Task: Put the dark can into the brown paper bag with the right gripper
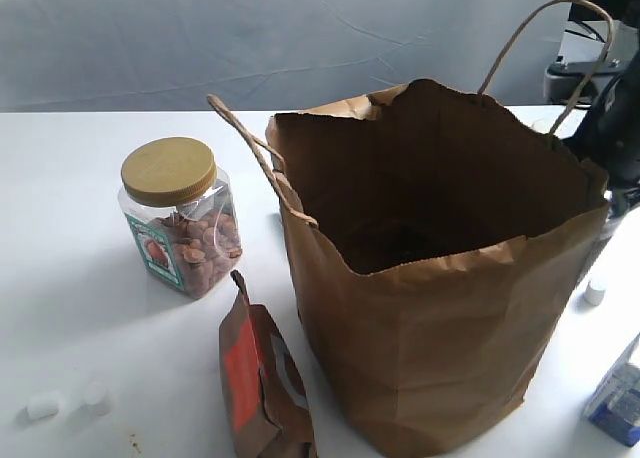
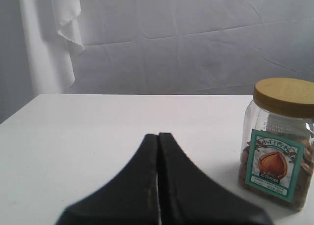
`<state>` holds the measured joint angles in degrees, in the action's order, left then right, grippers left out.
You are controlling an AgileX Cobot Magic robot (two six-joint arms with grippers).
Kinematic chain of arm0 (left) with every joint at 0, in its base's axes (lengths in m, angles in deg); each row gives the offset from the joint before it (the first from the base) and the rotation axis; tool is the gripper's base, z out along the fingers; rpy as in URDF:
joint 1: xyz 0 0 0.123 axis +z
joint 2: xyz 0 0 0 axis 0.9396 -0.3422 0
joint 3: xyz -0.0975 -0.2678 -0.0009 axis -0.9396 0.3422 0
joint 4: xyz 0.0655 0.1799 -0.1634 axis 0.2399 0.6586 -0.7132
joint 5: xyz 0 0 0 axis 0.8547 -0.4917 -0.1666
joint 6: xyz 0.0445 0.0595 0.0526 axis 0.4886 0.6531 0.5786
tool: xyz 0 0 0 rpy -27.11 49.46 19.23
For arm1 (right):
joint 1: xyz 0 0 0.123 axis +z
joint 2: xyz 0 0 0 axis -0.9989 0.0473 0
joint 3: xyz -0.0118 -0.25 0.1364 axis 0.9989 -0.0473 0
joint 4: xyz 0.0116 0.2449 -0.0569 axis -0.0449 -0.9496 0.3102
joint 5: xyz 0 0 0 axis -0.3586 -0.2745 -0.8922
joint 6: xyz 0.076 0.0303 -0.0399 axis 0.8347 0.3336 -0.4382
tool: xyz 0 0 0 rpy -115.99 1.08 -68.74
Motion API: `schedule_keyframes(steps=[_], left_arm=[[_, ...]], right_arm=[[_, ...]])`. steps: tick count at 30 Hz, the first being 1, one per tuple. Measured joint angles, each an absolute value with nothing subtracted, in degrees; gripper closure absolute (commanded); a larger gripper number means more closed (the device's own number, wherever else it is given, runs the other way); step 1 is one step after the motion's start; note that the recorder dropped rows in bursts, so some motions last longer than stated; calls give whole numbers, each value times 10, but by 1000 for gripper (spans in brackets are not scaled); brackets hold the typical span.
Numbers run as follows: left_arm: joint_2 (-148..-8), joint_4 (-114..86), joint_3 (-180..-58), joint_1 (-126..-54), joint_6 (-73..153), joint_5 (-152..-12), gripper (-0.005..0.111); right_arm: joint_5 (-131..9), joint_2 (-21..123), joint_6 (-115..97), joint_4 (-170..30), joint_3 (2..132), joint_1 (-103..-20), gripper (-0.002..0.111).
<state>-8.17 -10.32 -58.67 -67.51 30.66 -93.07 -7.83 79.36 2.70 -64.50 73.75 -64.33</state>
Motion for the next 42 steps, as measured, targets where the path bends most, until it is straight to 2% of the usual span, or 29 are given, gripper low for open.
schedule_keyframes(steps=[14, 23, 33, 42], left_arm=[[-82, -103, -587, -675, 307, -931, 107], [-82, -103, -587, -675, 307, -931, 107], [-82, -103, -587, -675, 307, -931, 107], [-82, -103, -587, -675, 307, -931, 107]], right_arm=[[-23, 477, 54, -567, 738, -642, 108], [-15, 328, 66, -583, 738, -561, 108], [-68, 300, 83, -643, 738, -450, 108], [-145, 378, 85, -657, 738, -361, 108]])
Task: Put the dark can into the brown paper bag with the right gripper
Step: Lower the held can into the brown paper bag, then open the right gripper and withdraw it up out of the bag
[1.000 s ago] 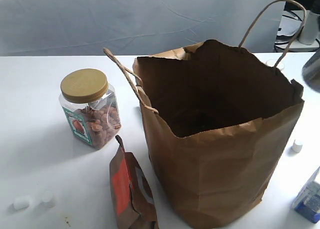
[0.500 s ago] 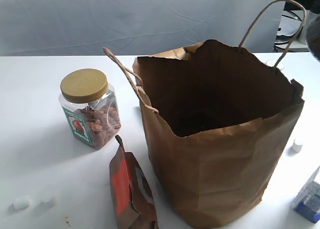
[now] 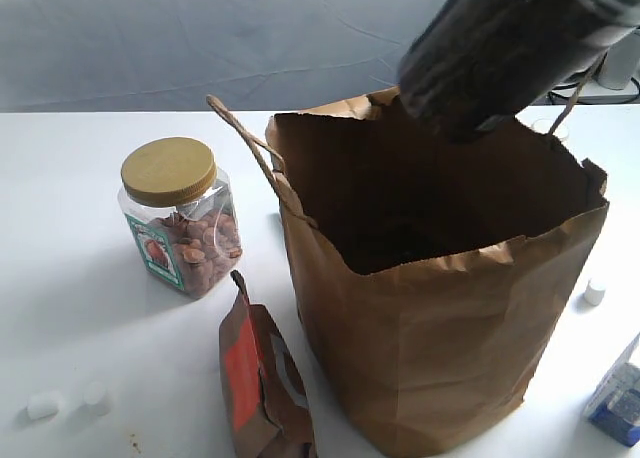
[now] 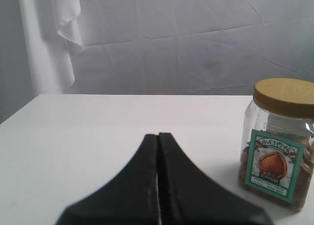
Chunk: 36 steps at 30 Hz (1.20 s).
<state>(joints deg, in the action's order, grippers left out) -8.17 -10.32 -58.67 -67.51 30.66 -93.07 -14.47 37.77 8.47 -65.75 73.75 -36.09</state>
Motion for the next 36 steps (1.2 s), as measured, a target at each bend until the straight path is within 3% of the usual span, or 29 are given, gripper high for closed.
schedule_keyframes(steps=[9, 12, 14, 17, 20, 23, 26, 33, 36], left_arm=[[-82, -103, -587, -675, 307, -931, 107], [-82, -103, -587, -675, 307, -931, 107], [-82, -103, -587, -675, 307, -931, 107], [-82, -103, -587, -675, 307, -931, 107], [-82, -103, -587, -675, 307, -931, 107], [-82, -103, -587, -675, 307, -931, 107], [-82, -103, -587, -675, 307, -931, 107], [-82, -103, -587, -675, 307, -931, 107], [-82, -103, -587, -675, 307, -931, 107]], right_arm=[[-121, 545, 114, -666, 738, -325, 108], [-98, 587, 123, -657, 738, -325, 99], [-97, 603, 126, -655, 738, -325, 86], [-97, 620, 134, -652, 738, -325, 53], [-96, 621, 142, -651, 738, -325, 27], [-99, 621, 144, -649, 738, -325, 21], [-98, 616, 145, -640, 738, -325, 24], [-97, 513, 225, -579, 755, -313, 88], [-87, 444, 250, -532, 760, -313, 105]])
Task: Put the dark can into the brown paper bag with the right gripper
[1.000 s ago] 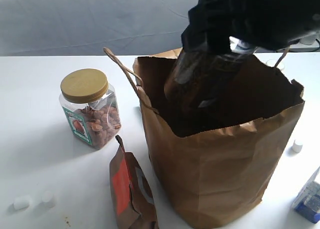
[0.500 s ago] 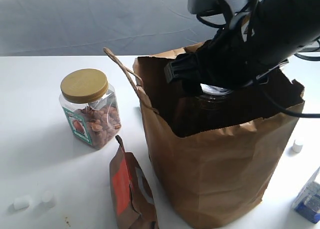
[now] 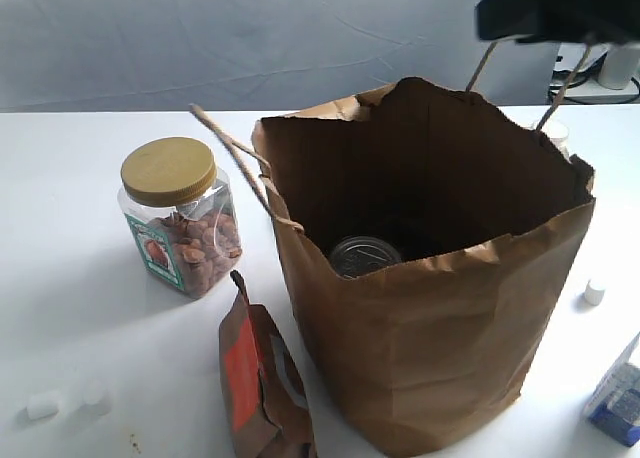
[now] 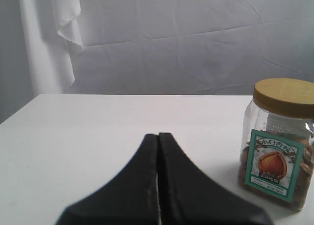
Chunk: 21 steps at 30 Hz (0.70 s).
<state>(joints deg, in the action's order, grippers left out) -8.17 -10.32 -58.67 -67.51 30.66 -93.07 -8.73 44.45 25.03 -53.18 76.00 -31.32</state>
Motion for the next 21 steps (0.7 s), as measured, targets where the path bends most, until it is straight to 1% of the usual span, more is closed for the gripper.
schedule_keyframes(steps=[1, 7, 12, 16, 21], left_arm=[[-82, -103, -587, -675, 307, -931, 107], [-82, -103, -587, -675, 307, -931, 107], [-82, -103, -587, -675, 307, -931, 107], [-82, -103, -587, -675, 307, -931, 107], [-82, -103, -587, -675, 307, -931, 107]], right_arm=[[-82, 432, 253, -522, 760, -313, 108], [-76, 328, 265, -480, 713, -327, 108], [-103, 222, 273, -478, 594, -389, 108], [-169, 136, 258, -516, 499, -442, 108], [-295, 48, 186, -585, 362, -510, 108]])
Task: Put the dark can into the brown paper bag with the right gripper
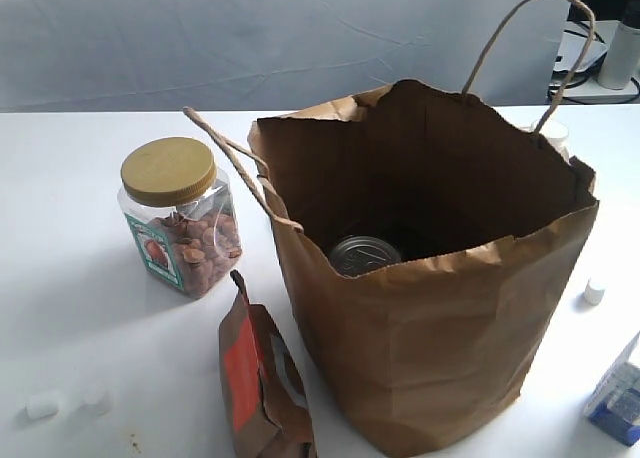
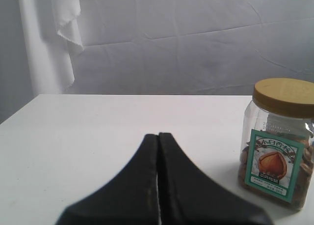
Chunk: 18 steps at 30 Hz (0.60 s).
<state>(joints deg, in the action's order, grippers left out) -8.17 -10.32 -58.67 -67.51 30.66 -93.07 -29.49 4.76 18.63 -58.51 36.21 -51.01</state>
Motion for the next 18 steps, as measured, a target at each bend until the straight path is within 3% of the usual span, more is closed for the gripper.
schedule_keyframes(steps=[6, 13, 18], left_arm=[[-82, -103, -587, -675, 307, -931, 107], [-82, -103, -587, -675, 307, -931, 107], [-82, -103, -587, -675, 307, -931, 107]], right_arm=[[-449, -62, 111, -661, 205, -596, 108], [-480, -193, 61, -698, 111, -692, 108], [-502, -205, -14, -715, 67, -735, 108]])
